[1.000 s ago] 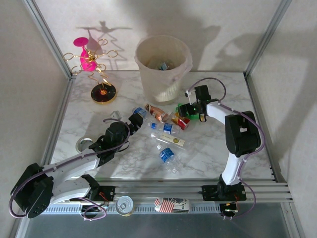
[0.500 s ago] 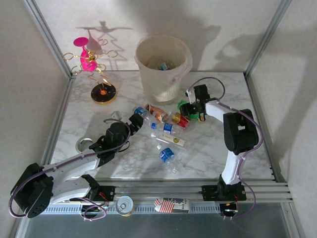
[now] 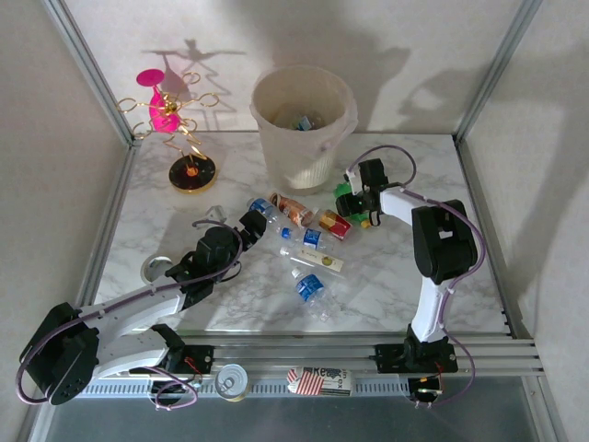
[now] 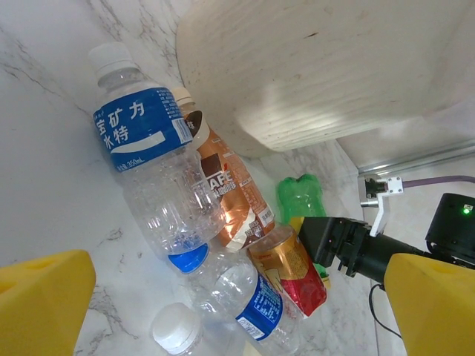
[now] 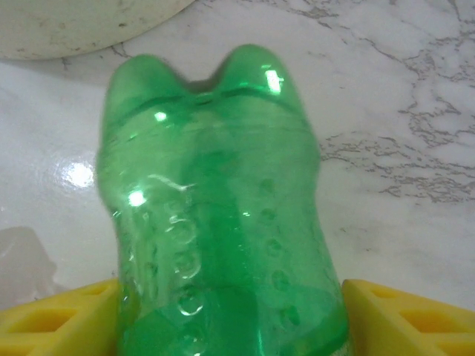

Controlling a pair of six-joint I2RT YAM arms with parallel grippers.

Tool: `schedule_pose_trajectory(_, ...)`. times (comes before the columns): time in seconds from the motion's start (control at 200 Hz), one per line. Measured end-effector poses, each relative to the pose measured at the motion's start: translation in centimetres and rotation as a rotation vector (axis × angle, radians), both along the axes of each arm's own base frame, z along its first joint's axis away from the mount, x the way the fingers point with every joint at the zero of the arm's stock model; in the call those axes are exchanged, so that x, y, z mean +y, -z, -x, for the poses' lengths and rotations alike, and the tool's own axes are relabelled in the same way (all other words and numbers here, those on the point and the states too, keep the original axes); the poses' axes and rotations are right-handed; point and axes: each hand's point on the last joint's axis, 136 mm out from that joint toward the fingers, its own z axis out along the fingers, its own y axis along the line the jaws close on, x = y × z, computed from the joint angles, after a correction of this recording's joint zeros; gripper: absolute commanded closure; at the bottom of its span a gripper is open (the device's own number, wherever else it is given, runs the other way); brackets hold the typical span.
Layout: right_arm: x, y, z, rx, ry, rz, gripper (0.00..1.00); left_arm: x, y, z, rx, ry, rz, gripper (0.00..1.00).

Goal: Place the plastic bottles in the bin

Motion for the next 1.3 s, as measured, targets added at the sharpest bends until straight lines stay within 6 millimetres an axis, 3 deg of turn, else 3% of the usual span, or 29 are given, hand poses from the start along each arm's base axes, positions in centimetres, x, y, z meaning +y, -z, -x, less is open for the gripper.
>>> schedule_pose_trajectory(0.21, 0.1, -0.2, -0.1, -0.021, 0.000, -0.011, 0.48, -0.1, -0.4, -0.2, -0.006, -0.001, 0.004, 0.00)
schedule_pose_trajectory(0.315, -0.1, -0.4, 0.8, -0.019, -0.003, -0.031, 0.51, -0.1, -0.3, -0.3, -0.003, -0.003, 0.001, 0.00)
schedule_pose_trajectory(0.476, -1.4, -2.7, 2.1, -0.045, 0.029, -0.093, 0.51, -0.1, -0.2, -0.3, -0.003, -0.008, -0.002, 0.00)
schedule_pose_trajectory(0.746, -2.5, -12.0, 3.1, -0.248, 0.075, -0.229, 0.51, 0.3, -0.3, -0.5, -0.009, -0.032, -0.010, 0.01)
schedule_pose_trajectory(1.042, -1.2, -23.0, 4.8, -0.467, 0.037, -0.428, 0.52, 0.9, -0.6, -0.3, -0.023, -0.051, -0.006, 0.00)
schedule_pose_trajectory(1.302, 1.1, -32.3, 4.8, -0.633, -0.033, -0.645, 0.53, 1.5, 0.1, 0.2, -0.014, -0.058, -0.009, 0.00)
